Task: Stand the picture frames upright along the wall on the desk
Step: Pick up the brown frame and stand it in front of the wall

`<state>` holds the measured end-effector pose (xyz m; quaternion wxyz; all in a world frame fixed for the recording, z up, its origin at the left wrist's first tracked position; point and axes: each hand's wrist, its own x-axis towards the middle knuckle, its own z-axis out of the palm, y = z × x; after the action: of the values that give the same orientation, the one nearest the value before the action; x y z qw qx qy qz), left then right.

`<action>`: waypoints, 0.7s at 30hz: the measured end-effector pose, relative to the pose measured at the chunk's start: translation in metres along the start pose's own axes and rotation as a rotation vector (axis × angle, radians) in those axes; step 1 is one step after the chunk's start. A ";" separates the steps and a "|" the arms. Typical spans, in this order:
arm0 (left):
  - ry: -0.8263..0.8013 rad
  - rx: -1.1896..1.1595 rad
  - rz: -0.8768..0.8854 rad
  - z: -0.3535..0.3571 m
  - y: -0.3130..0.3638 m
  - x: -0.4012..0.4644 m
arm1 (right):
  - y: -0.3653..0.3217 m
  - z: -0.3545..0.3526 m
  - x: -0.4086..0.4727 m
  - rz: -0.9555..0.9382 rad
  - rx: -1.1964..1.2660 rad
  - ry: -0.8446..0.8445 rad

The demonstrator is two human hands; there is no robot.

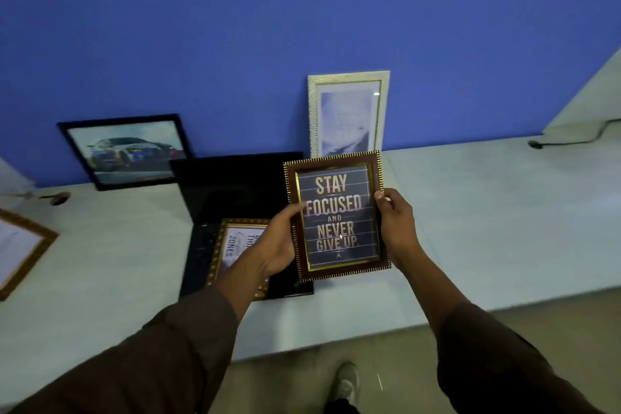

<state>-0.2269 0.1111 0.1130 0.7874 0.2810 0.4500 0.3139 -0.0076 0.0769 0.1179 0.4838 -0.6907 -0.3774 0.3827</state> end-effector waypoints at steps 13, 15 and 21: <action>0.083 -0.015 -0.069 0.090 -0.013 0.118 | 0.060 -0.091 0.104 -0.009 -0.162 -0.074; 0.100 -0.016 -0.081 0.095 -0.017 0.129 | 0.072 -0.096 0.113 0.019 -0.181 -0.085; 0.182 0.015 -0.044 0.112 -0.016 0.157 | 0.091 -0.102 0.133 0.061 -0.205 -0.124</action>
<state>-0.0620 0.2000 0.0668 0.7478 0.2473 0.5282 0.3172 0.1536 0.1345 0.0337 0.3744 -0.7226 -0.4226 0.3989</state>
